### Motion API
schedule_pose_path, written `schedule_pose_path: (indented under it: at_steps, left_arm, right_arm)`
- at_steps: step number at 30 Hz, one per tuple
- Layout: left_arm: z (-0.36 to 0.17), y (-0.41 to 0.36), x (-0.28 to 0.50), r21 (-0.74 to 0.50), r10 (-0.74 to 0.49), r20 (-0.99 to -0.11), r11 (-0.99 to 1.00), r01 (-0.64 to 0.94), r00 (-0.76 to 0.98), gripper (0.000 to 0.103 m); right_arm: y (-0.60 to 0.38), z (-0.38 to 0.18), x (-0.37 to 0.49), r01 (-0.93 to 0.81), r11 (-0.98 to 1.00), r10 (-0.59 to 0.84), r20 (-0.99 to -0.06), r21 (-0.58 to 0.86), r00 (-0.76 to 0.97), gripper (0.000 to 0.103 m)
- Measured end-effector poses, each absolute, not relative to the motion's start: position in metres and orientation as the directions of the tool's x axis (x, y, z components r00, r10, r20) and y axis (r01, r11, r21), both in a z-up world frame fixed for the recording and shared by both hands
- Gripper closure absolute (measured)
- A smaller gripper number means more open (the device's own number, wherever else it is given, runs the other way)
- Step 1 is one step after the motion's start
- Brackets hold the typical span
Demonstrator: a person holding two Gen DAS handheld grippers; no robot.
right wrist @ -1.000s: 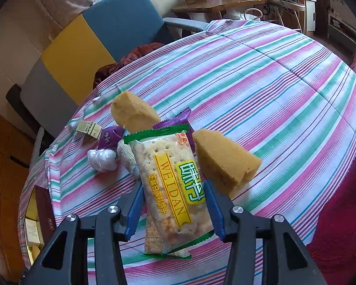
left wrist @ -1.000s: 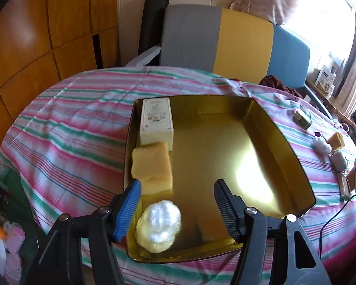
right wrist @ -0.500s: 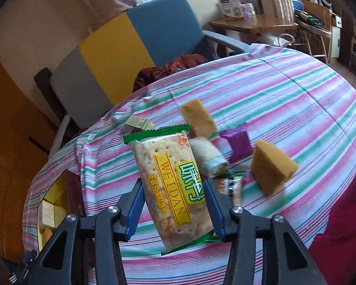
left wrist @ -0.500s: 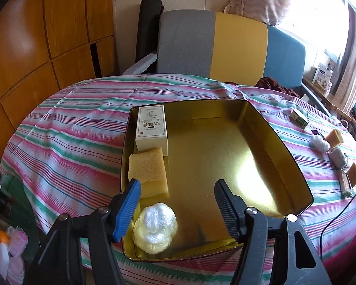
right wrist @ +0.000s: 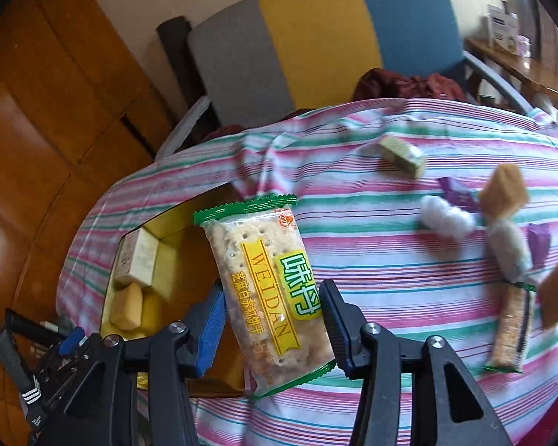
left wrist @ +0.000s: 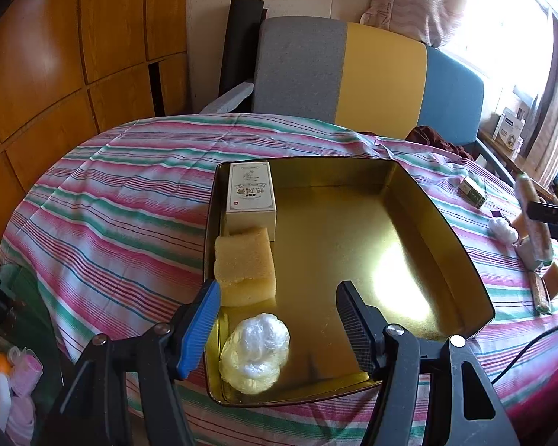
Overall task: Organize objects
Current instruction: 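Carry the WEIDAN cracker pack into the tray with the right tool and release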
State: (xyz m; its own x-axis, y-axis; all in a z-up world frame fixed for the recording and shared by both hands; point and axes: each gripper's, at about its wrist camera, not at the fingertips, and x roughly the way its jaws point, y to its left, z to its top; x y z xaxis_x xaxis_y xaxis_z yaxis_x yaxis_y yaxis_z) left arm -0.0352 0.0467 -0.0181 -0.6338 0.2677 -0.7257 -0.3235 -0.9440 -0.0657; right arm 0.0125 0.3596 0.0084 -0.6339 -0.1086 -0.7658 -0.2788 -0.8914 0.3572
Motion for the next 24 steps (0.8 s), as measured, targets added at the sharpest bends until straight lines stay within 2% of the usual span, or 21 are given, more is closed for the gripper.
schedule_pose_path:
  at_steps: [12, 24]
  left_arm:
    - [-0.020, 0.028, -0.038, -0.090, 0.263, -0.724, -0.953, -0.290, -0.637, 0.038]
    - [-0.028, -0.009, -0.046, -0.134, 0.244, -0.737, -0.967, -0.218, -0.630, 0.037]
  right_arm:
    - [0.278, -0.027, -0.071, -0.161, -0.916, -0.250, -0.835, 0.368, -0.490, 0.053]
    - [0.219, -0.068, -0.177, -0.193, -0.938, -0.204, -0.907, 0.289, -0.368, 0.053]
